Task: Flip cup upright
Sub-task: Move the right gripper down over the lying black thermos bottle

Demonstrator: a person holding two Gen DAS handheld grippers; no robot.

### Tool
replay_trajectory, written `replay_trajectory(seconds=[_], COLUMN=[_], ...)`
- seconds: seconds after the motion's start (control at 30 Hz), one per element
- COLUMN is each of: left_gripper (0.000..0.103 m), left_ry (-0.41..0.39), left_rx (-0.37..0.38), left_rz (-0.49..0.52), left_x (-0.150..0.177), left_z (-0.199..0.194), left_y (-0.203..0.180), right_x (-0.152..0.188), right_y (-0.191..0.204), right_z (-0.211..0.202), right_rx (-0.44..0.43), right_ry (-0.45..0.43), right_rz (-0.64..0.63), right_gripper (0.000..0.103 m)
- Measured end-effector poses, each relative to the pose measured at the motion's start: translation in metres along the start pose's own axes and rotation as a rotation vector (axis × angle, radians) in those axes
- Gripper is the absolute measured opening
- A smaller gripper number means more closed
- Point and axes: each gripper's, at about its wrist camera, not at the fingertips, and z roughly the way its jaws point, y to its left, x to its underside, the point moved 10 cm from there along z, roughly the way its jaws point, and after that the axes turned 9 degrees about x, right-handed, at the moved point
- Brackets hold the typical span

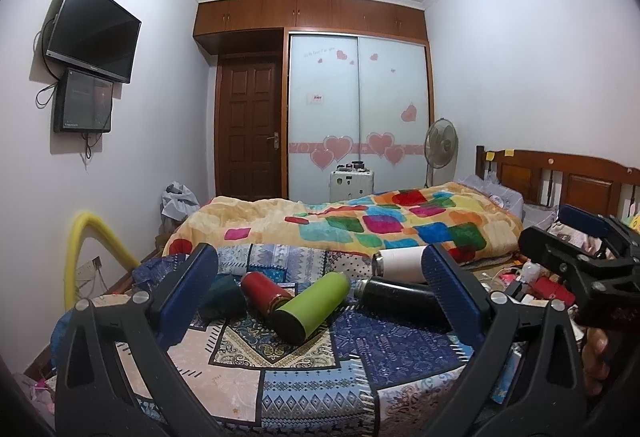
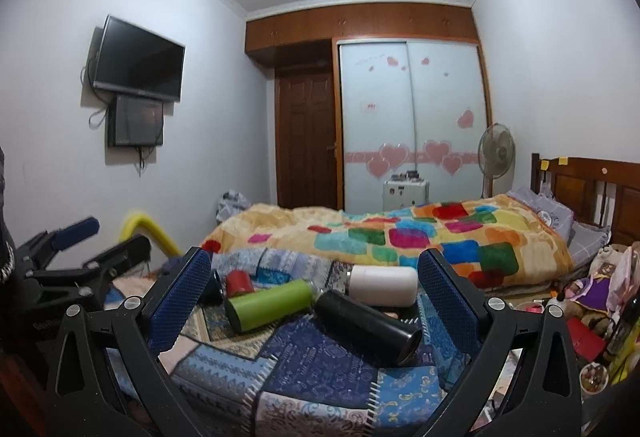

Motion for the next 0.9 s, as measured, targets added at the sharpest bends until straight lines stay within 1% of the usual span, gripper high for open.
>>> replay_trajectory(seconds=[0.1, 0.27, 0.37, 0.53, 0.6, 0.67, 0.8, 0.9], left_gripper=[0.103, 0.103, 0.103, 0.103, 0.103, 0.103, 0.103, 0.103], left_ry=[0.023, 0.062, 0.088, 0.120, 0.129, 0.140, 0.166, 0.193], left_rx=[0.003, 0.028, 0.043, 0.047, 0.047, 0.045, 0.046, 0.045], left_rz=[0.004, 0.009, 0.006, 0.004, 0.004, 0.006, 0.003, -0.006], left_x=[0.009, 0.026, 0.035, 0.049, 0.053, 0.058, 0.070, 0.081], left_z=[0.016, 0.042, 0.056, 0.078, 0.085, 0.093, 0.107, 0.119], left_y=[0.004, 0.004, 0.002, 0.003, 0.003, 0.004, 0.006, 0.008], right_x=[0.010, 0.035, 0.060, 0.098, 0.108, 0.118, 0.141, 0.153], right_y=[-0.011, -0.032, -0.043, -0.053, -0.052, -0.047, -0.034, -0.031], right_z=[0.026, 0.087, 0.131, 0.181, 0.195, 0.206, 0.215, 0.219], right_rx=[0.011, -0.006, -0.026, -0.064, -0.086, -0.125, -0.207, -0.232], right_ry=[0.058, 0.216, 0.355, 0.558, 0.609, 0.653, 0.748, 0.803], right_rz=[-0.051, -0.141, -0.197, -0.220, -0.231, -0.256, -0.305, -0.334], right_gripper=[0.103, 0.103, 0.103, 0.103, 0.103, 0.103, 0.102, 0.100])
